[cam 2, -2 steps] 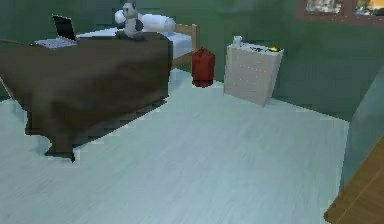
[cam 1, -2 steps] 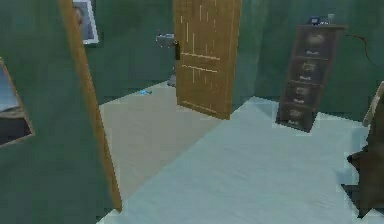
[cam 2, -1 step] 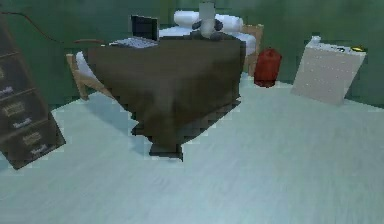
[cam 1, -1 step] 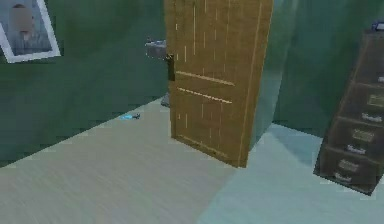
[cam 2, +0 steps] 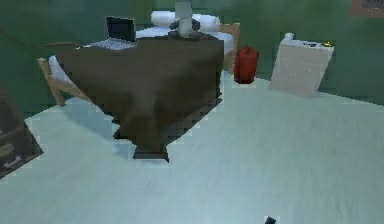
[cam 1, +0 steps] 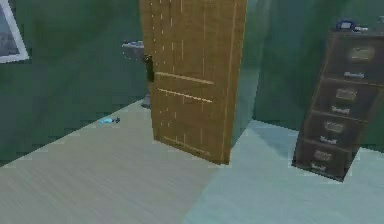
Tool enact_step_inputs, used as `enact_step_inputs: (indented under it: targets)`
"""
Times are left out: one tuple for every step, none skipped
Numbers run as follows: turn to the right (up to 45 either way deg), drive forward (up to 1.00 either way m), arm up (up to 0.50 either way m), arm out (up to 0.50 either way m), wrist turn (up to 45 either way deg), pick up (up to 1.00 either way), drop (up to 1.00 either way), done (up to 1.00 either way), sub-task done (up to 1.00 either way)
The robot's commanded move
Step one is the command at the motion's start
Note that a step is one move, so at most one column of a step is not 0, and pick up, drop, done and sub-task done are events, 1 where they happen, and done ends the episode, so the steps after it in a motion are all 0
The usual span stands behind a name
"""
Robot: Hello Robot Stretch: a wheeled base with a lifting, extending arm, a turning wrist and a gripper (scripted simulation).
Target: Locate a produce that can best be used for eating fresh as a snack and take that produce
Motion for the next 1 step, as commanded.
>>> enact_step_inputs:
  targets:
    - [0.0, 0.55, 0.0, 0.0, 0.0, 0.0, 0.0, 0.0, 0.0]
